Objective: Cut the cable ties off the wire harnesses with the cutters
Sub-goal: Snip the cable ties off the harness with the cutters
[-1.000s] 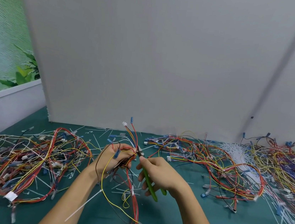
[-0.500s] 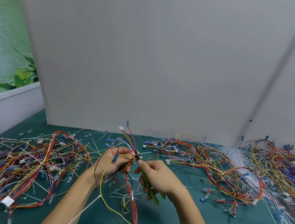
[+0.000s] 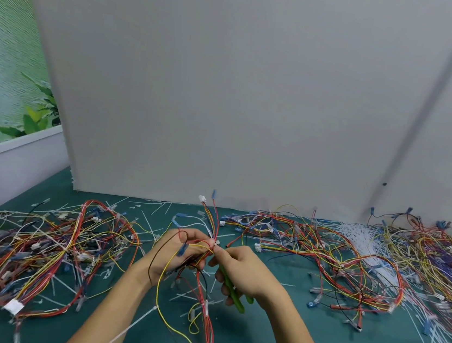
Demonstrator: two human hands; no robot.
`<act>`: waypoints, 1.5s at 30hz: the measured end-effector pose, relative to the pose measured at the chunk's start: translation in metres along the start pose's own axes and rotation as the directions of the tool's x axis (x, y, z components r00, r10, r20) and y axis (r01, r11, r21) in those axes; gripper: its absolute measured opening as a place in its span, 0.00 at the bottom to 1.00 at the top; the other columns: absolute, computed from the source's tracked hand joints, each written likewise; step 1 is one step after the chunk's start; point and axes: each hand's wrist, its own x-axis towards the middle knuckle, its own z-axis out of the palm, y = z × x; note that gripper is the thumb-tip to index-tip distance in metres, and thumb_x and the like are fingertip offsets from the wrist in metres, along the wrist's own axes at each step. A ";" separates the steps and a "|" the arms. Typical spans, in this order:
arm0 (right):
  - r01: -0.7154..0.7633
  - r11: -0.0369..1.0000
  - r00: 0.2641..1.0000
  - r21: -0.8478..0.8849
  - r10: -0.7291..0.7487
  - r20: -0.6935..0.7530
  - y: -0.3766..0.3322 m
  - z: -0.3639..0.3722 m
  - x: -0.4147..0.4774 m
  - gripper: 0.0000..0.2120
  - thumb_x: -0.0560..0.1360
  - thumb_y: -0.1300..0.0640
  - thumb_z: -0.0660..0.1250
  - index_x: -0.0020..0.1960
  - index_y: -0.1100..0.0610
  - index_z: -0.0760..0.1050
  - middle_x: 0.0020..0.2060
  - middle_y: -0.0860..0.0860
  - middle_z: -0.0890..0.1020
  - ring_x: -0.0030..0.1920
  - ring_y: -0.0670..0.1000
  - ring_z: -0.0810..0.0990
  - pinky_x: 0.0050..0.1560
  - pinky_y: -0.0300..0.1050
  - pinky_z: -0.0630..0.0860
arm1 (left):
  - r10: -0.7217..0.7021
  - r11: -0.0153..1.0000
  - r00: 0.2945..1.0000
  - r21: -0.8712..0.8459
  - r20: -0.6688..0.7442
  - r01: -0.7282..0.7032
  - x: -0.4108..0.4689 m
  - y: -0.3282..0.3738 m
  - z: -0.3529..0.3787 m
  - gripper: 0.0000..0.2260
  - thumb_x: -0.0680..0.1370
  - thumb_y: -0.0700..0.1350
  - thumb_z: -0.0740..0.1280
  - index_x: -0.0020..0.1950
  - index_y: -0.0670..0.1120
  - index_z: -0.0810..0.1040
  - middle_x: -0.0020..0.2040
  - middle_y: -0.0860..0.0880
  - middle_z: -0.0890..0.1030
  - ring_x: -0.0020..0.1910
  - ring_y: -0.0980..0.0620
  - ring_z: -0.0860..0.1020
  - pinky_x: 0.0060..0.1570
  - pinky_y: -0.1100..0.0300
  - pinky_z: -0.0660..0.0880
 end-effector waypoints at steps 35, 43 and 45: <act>0.032 0.998 0.999 0.051 -0.032 -0.009 -0.006 -0.004 -0.004 0.22 0.85 0.42 0.58 0.54 0.59 0.81 0.36 0.53 0.78 0.29 0.50 0.78 0.33 0.51 0.83 | -0.035 0.988 0.981 -0.157 -0.193 0.004 -0.004 0.015 0.002 0.09 0.78 0.41 0.71 0.56 0.37 0.82 0.49 0.35 0.84 0.36 0.44 0.84 0.33 0.61 0.78; 0.050 0.999 0.998 0.013 -0.049 -0.047 -0.006 0.000 -0.003 0.21 0.85 0.43 0.57 0.53 0.58 0.80 0.37 0.54 0.78 0.29 0.49 0.78 0.30 0.48 0.81 | -0.036 0.984 0.980 -0.180 -0.198 0.000 -0.005 0.019 0.003 0.11 0.78 0.41 0.71 0.57 0.37 0.81 0.48 0.37 0.85 0.36 0.44 0.84 0.33 0.61 0.78; 0.051 0.999 0.998 0.017 -0.050 -0.049 -0.007 0.000 -0.004 0.21 0.86 0.43 0.57 0.53 0.58 0.80 0.37 0.54 0.78 0.29 0.49 0.78 0.30 0.48 0.81 | -0.033 0.983 0.980 -0.184 -0.197 -0.004 -0.005 0.019 0.003 0.11 0.78 0.41 0.71 0.57 0.37 0.81 0.49 0.37 0.85 0.36 0.44 0.84 0.34 0.61 0.79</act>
